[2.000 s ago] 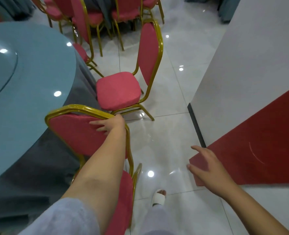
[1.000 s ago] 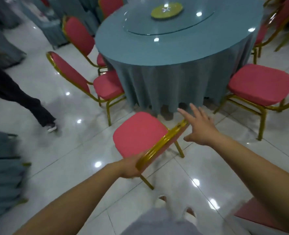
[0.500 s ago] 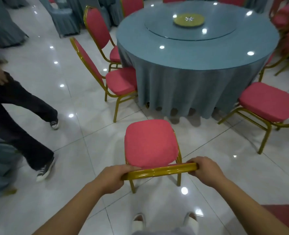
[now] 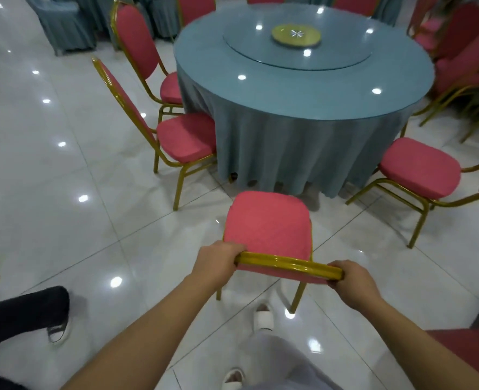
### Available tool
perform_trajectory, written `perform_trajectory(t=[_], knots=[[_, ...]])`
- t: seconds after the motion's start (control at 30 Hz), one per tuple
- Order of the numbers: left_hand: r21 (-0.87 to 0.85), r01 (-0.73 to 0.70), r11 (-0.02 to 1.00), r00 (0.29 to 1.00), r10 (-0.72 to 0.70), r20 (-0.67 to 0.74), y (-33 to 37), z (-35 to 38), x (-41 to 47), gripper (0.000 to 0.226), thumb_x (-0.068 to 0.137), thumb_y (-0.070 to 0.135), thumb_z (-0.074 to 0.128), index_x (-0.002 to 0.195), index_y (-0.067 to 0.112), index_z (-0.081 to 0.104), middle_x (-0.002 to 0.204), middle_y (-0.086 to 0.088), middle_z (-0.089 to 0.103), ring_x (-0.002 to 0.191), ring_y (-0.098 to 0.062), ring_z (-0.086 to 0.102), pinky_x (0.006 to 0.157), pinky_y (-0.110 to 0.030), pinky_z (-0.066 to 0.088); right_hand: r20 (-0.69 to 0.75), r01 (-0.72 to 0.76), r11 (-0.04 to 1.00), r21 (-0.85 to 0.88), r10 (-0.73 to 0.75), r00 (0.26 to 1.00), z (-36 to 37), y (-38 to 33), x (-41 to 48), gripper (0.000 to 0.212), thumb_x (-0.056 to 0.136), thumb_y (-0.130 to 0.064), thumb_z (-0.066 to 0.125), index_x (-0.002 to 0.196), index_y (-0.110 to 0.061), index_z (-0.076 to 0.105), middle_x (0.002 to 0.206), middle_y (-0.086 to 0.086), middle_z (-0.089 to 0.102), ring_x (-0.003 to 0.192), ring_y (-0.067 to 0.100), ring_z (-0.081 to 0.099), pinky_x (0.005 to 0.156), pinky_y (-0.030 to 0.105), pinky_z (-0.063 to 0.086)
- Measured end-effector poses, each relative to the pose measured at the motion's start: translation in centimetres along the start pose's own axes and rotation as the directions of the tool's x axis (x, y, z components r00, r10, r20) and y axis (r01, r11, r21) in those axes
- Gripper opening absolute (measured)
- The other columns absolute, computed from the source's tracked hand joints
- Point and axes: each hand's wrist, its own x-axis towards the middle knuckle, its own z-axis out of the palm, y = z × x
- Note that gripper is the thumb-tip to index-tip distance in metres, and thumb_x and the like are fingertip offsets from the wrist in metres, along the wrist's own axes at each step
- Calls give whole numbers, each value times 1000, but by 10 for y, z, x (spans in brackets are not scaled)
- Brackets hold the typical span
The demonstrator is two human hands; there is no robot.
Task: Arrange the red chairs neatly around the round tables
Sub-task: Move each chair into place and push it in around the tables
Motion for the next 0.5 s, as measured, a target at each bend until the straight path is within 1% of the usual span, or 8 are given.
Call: perform_trajectory(t=[0.07,0.13,0.23,0.33,0.4,0.5], knots=[[7,18,1000,999,-18,-29,-10,-3,22,22,86,15,55,101,30,62,91,6,63,86,-16,59,66,-31,49,2,-3,1000,9,3,1000,-5,-9,24,12,89,-20,71,84,-31,68,77,-11,62,69,7,56,53,18,35],[-16,42,999,998,-42,-37,-19,-10,50,21,89,17,56,102,31,64,93,8,65,88,-15,61,70,-33,53,-2,8,1000,16,-8,1000,-8,-19,55,14,89,-21,72,81,-32,68,77,-10,63,70,7,57,54,20,37],[-92,125,988,992,-126,-13,-39,-25,95,23,89,16,59,101,34,66,95,10,65,86,-13,60,66,-29,46,2,27,999,22,-27,1000,-12,-37,104,14,89,-21,70,78,-29,69,73,-9,65,68,9,60,55,24,46],[-245,225,943,974,-228,18,-67,-42,137,30,87,6,63,104,30,69,96,8,65,89,-14,60,72,-28,46,-18,26,1000,9,-26,999,-20,-51,148,14,88,-26,65,76,-30,69,70,-10,65,65,11,61,59,33,55],[-233,255,939,966,-255,31,-80,-52,165,30,88,5,64,106,29,69,97,7,64,91,-15,61,74,-26,45,-28,28,1000,8,-28,999,-24,-58,174,13,88,-31,64,75,-32,67,68,-11,64,63,9,61,58,35,58],[-205,264,943,961,-274,-24,-90,-55,193,29,88,5,63,107,28,68,98,5,65,90,-17,61,77,-28,49,-32,42,999,-7,-42,999,-32,-66,202,16,86,-38,63,71,-33,64,65,-11,63,61,10,60,57,35,58]])
